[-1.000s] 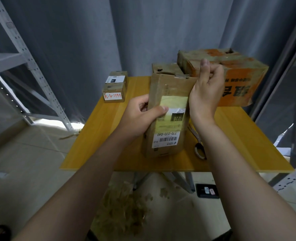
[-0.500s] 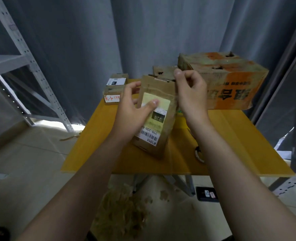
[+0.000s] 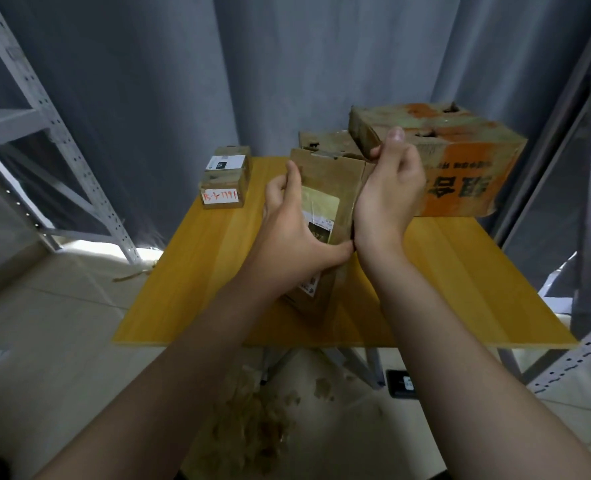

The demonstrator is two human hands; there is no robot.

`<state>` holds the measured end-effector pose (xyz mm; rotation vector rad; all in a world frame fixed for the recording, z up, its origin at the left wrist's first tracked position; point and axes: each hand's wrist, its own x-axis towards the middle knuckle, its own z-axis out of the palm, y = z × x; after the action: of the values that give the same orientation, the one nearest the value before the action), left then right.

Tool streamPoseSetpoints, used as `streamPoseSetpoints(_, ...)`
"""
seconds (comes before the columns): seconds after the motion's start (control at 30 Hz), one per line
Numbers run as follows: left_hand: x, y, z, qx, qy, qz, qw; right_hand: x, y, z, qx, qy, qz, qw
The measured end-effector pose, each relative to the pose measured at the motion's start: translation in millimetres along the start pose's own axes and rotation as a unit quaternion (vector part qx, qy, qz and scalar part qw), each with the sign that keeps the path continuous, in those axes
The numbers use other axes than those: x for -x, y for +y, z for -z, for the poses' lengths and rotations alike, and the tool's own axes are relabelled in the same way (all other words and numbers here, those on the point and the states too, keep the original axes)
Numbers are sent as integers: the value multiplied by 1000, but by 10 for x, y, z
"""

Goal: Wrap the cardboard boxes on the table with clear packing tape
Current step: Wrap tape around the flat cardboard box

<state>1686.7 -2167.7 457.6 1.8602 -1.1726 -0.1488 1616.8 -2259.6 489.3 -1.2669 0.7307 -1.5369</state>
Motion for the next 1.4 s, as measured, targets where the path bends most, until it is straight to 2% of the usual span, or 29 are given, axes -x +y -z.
streamPoseSetpoints(0.23, 0, -41, 39, 21, -23, 1, 1000, -61, 36, 51, 10, 20, 7, 1000)
streamPoseSetpoints(0.33, 1, -50, 55, 64, -42, -8, 997, -103, 76, 59, 9, -26, -67, 997)
streamPoseSetpoints(0.4, 10, -54, 39, 112, -58, -15, 992, -118, 84, 44, -40, -86, -138, 986)
streamPoseSetpoints(0.47, 15, -82, 25, 149, -59, -24, 987, -117, 57, 14, -58, -110, -168, 978)
streamPoseSetpoints(0.57, 29, -72, 37, 149, -44, -34, 987, -93, 12, -23, -18, -124, -119, 985)
streamPoseSetpoints(0.7, -10, -108, 67, 172, 94, -29, 980, -62, -58, -54, -6, -172, -81, 982)
streamPoseSetpoints(0.8, -51, -164, 57, 191, 126, 14, 973, -39, -50, -57, 18, -157, -47, 986)
streamPoseSetpoints(0.87, -53, -164, 42, 188, 120, 20, 975, 4, -33, -62, 99, -144, -9, 985)
streamPoseSetpoints(0.97, -34, -83, 43, 158, 78, -9, 984, 61, -45, -86, 177, -168, -6, 970)
streamPoseSetpoints(1.1, 15, 39, 14, 110, 6, -50, 993, 71, -30, -87, 173, -119, 31, 977)
streamPoseSetpoints(1.4, 61, 41, -4, 158, -39, -47, 986, -62, 149, 34, 160, -5, 162, 974)
